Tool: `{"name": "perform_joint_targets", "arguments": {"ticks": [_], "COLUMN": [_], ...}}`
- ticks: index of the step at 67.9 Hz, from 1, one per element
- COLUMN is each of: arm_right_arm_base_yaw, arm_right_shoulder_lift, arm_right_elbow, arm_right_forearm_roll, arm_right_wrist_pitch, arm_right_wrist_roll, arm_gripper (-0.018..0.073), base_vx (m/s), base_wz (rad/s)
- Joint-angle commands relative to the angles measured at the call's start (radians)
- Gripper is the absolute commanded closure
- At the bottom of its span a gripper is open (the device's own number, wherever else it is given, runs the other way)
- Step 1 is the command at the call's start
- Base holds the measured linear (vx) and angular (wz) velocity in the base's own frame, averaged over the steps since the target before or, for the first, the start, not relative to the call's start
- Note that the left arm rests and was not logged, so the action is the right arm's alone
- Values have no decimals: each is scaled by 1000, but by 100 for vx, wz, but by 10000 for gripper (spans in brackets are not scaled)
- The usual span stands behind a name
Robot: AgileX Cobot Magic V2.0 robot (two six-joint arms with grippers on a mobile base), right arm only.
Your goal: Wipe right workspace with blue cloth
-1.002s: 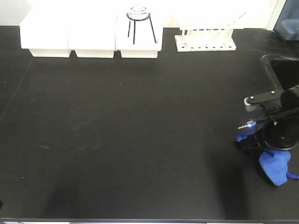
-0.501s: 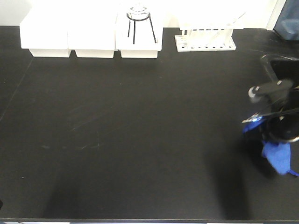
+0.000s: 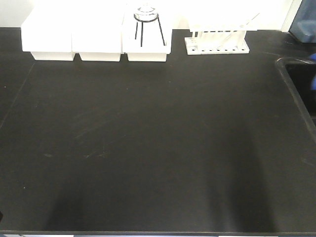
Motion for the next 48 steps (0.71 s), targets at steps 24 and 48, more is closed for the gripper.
{"name": "perform_joint_targets", "arguments": {"ticks": [24, 48], "arm_right_arm_base_yaw": [-4, -4], "arm_right_shoulder_lift": [-232, -228], "arm_right_elbow": [485, 509], "arm_right_forearm_roll": [15, 15], "arm_right_wrist_pitch": [-572, -663], "arm_right_wrist_roll": [-61, -61], "arm_gripper": [567, 567], "base_vx": [0, 0], "base_wz": [0, 0]}}
